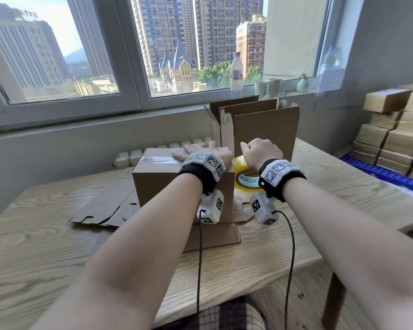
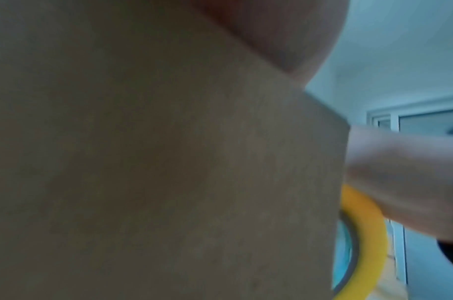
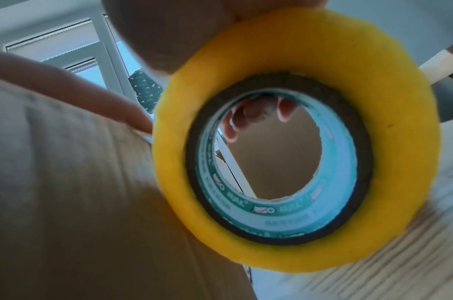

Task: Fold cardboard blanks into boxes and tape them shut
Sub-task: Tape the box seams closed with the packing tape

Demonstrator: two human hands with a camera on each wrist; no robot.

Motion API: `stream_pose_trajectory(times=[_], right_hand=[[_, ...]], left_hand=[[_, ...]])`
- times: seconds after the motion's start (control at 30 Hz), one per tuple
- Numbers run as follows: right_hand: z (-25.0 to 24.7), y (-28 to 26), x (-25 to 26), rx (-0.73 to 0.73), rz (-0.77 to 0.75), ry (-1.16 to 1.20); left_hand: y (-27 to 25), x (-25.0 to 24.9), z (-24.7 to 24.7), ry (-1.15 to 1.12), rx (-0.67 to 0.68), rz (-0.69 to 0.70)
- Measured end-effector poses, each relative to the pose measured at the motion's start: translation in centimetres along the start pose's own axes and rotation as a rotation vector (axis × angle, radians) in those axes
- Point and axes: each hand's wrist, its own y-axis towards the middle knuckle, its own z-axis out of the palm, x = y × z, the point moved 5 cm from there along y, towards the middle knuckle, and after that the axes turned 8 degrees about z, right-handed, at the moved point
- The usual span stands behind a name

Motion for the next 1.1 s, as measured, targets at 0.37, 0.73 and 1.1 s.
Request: stream_pose_trajectory(times=[0.37,0.73,1.1], right_hand=[[1.0,-0.9,-0.1,-0.186,0.043,-0.018],[1.7,-1.6,0.3,-0.162,0.021,0.049],[0.9,-1.1,0.5,-0.162,0.064,0.057]], left_hand=[[-0.9,-0.8,-0.1,0.000,-0.016,-0.049],[-0.6,-0.5,0.3,-0.058,-0.035,0.005],[-1.7,-0.3,-2.3,0.103,0.236,0.381]])
